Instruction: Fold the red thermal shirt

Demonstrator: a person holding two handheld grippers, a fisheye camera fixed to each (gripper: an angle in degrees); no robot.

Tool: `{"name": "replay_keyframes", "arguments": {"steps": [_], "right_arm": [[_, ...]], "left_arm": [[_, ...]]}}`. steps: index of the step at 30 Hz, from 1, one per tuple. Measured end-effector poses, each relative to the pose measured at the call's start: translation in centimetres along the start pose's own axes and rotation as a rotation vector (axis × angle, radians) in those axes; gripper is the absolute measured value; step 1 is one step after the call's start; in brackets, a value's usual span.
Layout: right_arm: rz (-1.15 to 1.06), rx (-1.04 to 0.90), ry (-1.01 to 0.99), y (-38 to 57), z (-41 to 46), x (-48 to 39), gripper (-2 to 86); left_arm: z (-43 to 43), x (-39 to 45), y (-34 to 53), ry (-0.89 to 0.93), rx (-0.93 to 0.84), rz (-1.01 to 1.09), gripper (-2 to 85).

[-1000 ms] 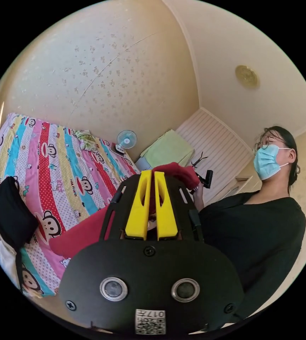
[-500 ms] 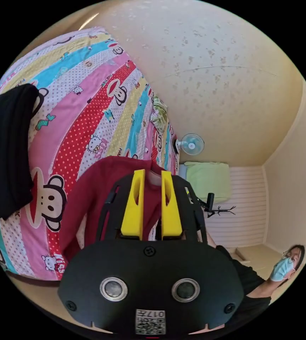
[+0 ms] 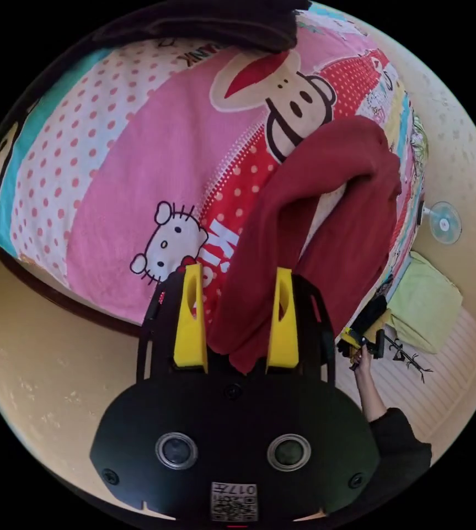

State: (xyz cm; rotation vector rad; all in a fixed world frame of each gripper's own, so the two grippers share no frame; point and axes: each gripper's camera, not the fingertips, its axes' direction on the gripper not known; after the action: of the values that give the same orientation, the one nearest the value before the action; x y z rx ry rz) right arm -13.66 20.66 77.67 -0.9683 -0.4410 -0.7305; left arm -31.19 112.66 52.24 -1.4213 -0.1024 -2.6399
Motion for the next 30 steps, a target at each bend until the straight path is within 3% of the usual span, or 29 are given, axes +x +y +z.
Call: {"name": "replay_keyframes", "arguments": {"steps": [1,3,6,7,10,12,16,19,20,22,24,27,30], "right_arm": [[-0.023,-0.106,-0.011,-0.4,1.9,0.2,13.1],[-0.043,-0.102,0.023,-0.6,1.6,-0.2,9.5],[-0.053,-0.162,0.040,-2.5,-1.5,-1.1,5.4],[-0.081,-0.171,0.131,-3.2,-3.4,-1.5,4.9],[-0.079,-0.038,0.376,-4.1,-10.9,-1.0,4.7],[-0.030,0.077,0.400,-4.2,-16.4,0.3,5.0],[0.081,0.385,0.163,-2.0,-26.3,4.7,7.7],[0.063,0.404,-0.047,-1.5,-25.8,6.3,10.9],[0.035,0.372,-0.116,-1.8,-24.1,6.4,12.0],[-0.012,0.290,-0.174,-2.5,-20.5,6.0,13.4],[-0.039,0.198,-0.171,-3.2,-16.7,5.5,15.0],[-0.050,0.074,-0.158,-4.3,-11.4,5.3,16.4],[-0.060,-0.084,-0.097,-5.4,-7.2,5.9,12.7]], "left_arm": [[-0.1,0.7,-0.3,-0.066,0.028,-0.003,15.4],[0.0,2.3,-1.5,-0.187,0.002,0.017,12.8],[-0.5,5.5,-3.9,-0.254,-0.182,0.221,4.4],[-1.6,6.5,-4.5,-0.288,-0.218,0.313,4.2],[-7.1,7.0,-5.7,-0.505,-0.194,0.416,4.2],[-12.3,5.9,-6.6,-0.610,-0.086,0.400,4.6],[-23.4,0.4,-7.7,-0.449,0.169,0.171,7.5],[-24.6,-3.1,-6.5,-0.235,0.257,0.106,11.8],[-23.8,-3.4,-6.5,-0.185,0.230,0.125,12.7],[-17.8,-3.3,-6.7,-0.021,0.014,0.257,13.7],[-12.9,-2.5,-6.1,0.002,-0.120,0.330,14.1],[-5.9,-1.8,-5.3,-0.010,-0.269,0.343,14.9],[-0.1,-1.8,-4.9,-0.178,-0.420,0.350,14.7]]}}
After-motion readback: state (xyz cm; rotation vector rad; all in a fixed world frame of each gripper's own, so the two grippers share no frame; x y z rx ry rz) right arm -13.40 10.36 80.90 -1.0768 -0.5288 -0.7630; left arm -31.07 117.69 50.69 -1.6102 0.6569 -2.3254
